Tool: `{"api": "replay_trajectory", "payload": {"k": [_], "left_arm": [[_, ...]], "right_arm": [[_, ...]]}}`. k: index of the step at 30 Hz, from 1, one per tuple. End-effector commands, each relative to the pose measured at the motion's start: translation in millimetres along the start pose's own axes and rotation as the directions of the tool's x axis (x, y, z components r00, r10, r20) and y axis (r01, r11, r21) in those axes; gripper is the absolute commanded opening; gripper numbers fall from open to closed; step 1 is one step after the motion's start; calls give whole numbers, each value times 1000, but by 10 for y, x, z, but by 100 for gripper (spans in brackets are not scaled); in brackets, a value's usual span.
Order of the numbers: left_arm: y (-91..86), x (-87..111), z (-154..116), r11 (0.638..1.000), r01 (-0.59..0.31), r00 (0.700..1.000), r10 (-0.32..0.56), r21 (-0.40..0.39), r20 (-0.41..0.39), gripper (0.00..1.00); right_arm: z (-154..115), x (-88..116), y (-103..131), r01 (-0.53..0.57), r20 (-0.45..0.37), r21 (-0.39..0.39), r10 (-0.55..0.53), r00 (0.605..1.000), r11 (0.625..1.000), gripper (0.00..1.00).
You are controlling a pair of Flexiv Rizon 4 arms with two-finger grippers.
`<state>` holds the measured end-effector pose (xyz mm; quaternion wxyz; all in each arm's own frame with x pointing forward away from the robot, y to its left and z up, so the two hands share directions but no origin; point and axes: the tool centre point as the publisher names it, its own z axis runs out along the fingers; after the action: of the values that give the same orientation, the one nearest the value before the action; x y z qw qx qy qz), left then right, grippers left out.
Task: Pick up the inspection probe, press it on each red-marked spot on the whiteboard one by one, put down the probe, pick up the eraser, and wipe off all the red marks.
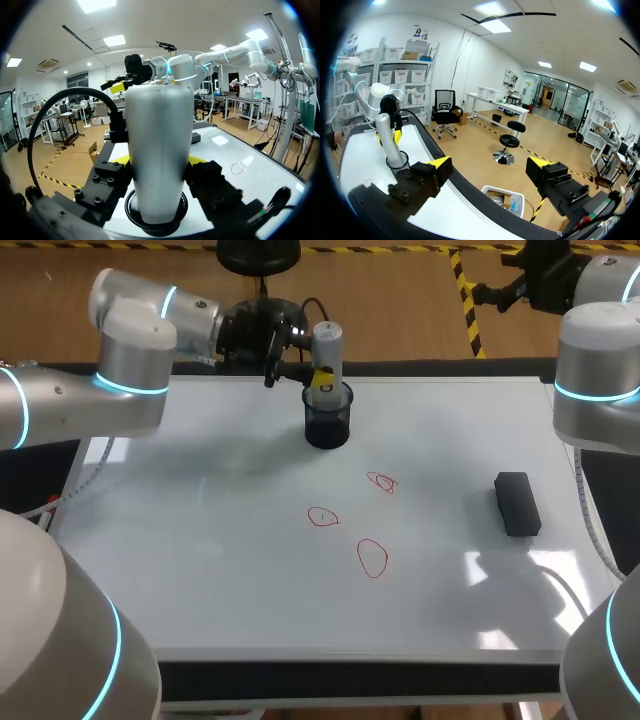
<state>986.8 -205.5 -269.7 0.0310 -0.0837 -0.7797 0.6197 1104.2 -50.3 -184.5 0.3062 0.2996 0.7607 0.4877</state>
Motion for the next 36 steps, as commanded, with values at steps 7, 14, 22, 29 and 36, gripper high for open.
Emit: {"api": "replay_trajectory", "payload": {"k": [7, 14, 22, 29, 36], "left_arm": [[-203, 24, -45, 1000, -29, 1000, 29, 8, -6, 0], [-369, 26, -36, 999, -46, 999, 46, 11, -17, 0], [-494, 22, -29, 999, -51, 999, 51, 6, -19, 0], [-620, 64, -10, 998, -40, 999, 41, 39, -25, 0], [-712, 110, -17, 999, -40, 999, 41, 34, -30, 0]], "right_arm": [[0, 0, 0, 0, 0, 0, 0, 1000, 1000, 100], [0, 0, 0, 0, 0, 0, 0, 1000, 1000, 100], [0, 0, 0, 0, 0, 0, 0, 1000, 1000, 100], [0, 0, 0, 0, 0, 0, 0, 1000, 1000, 100], [0, 0, 0, 0, 0, 0, 0, 1000, 1000, 100]]}}
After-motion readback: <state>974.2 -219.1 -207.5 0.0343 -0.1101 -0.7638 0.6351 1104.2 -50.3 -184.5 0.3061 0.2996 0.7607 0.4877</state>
